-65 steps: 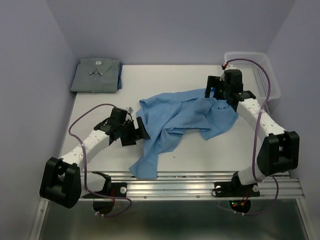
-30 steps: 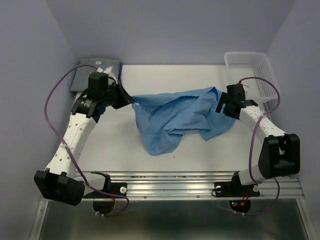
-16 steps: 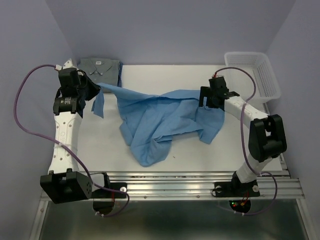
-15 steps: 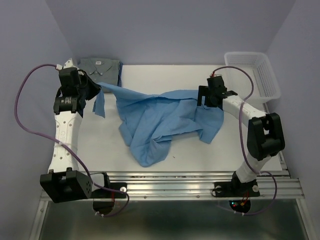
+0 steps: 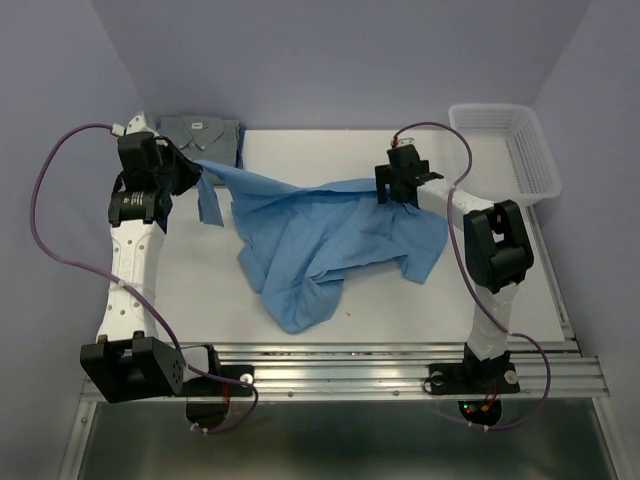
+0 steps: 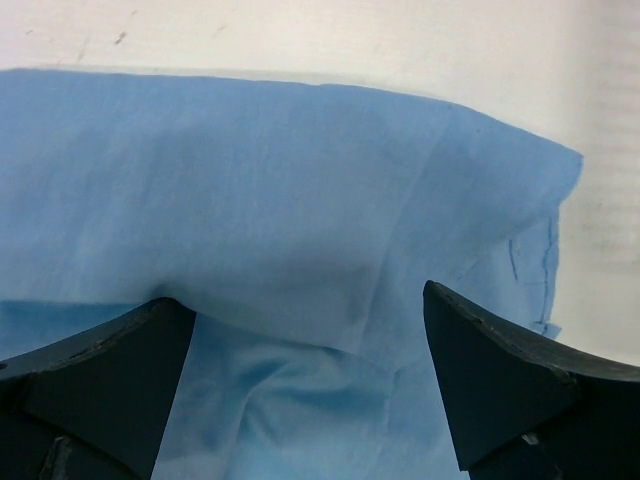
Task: Fold and stack the long sleeve shirts
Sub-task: Flatten the shirt out
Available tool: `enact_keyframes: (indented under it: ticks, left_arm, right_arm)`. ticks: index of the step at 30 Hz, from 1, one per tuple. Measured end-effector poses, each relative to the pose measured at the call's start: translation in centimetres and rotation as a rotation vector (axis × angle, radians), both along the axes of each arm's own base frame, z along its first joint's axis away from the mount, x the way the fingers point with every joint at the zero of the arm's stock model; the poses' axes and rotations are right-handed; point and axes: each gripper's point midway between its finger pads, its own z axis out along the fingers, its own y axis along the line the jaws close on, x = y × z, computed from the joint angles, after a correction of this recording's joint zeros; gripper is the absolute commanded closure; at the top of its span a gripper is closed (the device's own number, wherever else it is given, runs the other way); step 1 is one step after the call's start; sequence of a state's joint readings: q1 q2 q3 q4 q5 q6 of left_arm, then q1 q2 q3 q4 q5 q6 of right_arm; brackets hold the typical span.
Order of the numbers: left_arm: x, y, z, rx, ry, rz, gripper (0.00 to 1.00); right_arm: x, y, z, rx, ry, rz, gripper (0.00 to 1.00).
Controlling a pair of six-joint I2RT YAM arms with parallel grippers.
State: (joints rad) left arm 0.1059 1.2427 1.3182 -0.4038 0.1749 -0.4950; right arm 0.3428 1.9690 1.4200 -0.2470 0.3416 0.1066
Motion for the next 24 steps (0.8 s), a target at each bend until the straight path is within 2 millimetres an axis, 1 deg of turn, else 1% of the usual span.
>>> enact_keyframes:
  ticks: [4, 8, 12, 16, 20, 24]
  left_arm:
    - [0.4, 0.0, 0.3, 0.001, -0.008, 0.000, 1.00]
    - [1.0, 0.1, 0.2, 0.001, -0.008, 0.000, 1.00]
    - [1.3, 0.1, -0.3, -0.001, 0.007, 0.000, 1.00]
    - [1.5, 0.2, -0.6, -0.002, 0.012, 0.000, 1.00]
    - [1.8, 0.2, -0.7, -0.002, 0.012, -0.001, 1.00]
    - [2.1, 0.1, -0.4, -0.002, -0.007, -0.004, 1.00]
  right_arm:
    - [1.7, -1.2, -0.4, -0.073, -0.027, -0.066, 0.00]
    - [2.3, -2.4, -0.5, -0.129, -0.045, -0.125, 0.00]
    - [2.8, -3.0, -0.3, -0.158, -0.061, -0.152, 0.00]
    - [3.5, -2.6, 0.1, -0.155, -0.079, -0.139, 0.00]
    - [4.4, -1.6, 0.6, -0.119, -0.115, -0.098, 0.00]
    - [5.5, -1.0, 1.5, -0.093, -0.153, -0.079, 0.00]
